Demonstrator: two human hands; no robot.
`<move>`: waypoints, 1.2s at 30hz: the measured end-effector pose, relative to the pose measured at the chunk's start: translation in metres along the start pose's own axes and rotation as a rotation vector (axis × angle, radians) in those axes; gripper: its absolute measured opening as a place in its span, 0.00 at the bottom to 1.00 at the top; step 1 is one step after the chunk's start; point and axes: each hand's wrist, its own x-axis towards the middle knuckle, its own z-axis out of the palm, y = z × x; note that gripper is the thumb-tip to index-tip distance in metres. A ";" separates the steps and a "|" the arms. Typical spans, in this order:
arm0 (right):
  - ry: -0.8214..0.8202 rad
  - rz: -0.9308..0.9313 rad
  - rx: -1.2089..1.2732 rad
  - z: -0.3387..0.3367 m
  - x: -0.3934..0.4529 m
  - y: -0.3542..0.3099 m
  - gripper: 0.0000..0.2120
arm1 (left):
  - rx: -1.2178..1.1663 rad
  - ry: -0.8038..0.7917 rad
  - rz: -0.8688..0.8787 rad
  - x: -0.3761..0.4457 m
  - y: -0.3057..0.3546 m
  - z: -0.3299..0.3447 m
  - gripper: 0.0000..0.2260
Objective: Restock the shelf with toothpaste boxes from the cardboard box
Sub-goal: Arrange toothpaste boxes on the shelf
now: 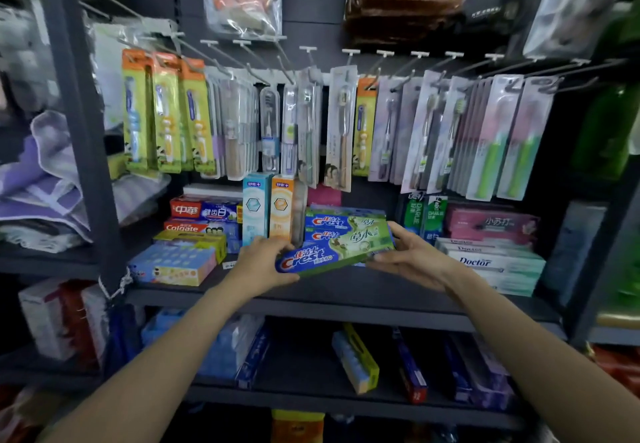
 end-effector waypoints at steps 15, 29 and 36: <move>0.298 0.237 -0.482 -0.045 0.046 0.033 0.13 | -0.254 -0.037 -0.363 0.041 -0.004 0.065 0.27; 0.691 0.015 -0.510 -0.085 0.125 0.065 0.20 | -0.535 0.381 -0.484 0.141 -0.002 0.096 0.08; 0.758 0.086 -0.502 -0.088 0.139 0.085 0.22 | -0.499 0.238 -0.475 0.149 -0.023 0.127 0.09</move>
